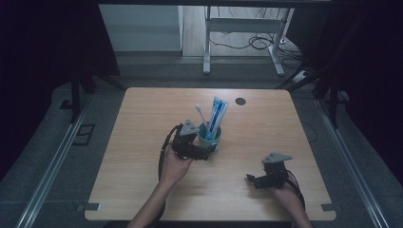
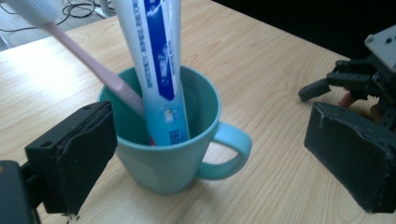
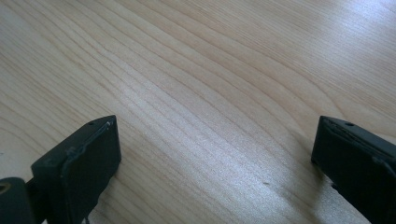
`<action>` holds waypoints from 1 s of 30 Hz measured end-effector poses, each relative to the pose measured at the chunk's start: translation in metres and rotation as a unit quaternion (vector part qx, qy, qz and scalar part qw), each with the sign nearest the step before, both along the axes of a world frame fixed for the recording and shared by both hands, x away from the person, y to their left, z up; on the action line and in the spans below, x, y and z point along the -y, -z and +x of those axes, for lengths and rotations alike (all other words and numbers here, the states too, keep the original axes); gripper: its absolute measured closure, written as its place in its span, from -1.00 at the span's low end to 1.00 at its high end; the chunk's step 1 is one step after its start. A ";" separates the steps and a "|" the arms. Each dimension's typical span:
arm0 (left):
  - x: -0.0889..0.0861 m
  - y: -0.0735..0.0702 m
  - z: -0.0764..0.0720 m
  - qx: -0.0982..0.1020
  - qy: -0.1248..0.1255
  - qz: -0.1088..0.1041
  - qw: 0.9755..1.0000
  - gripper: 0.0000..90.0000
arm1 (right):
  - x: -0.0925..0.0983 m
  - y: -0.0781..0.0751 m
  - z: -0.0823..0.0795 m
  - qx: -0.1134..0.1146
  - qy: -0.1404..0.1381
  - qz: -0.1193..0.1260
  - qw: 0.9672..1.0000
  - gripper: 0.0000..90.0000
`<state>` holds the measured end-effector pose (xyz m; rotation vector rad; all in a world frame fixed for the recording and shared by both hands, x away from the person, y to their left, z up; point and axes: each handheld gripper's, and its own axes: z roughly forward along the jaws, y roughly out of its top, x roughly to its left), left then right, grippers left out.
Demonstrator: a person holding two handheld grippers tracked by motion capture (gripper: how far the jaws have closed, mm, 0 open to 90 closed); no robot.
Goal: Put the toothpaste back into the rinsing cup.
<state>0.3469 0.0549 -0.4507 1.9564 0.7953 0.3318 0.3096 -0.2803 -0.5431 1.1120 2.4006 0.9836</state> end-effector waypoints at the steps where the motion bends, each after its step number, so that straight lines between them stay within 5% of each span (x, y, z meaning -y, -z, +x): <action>1: -0.003 0.001 -0.001 -0.003 0.000 -0.001 1.000 -0.97 | 0.000 0.000 0.000 0.001 0.000 0.001 1.000 -0.98; 30: -0.058 0.016 -0.036 -0.022 -0.032 0.002 0.999 -1.00 | 0.000 0.000 0.000 0.001 0.000 0.000 1.000 -0.98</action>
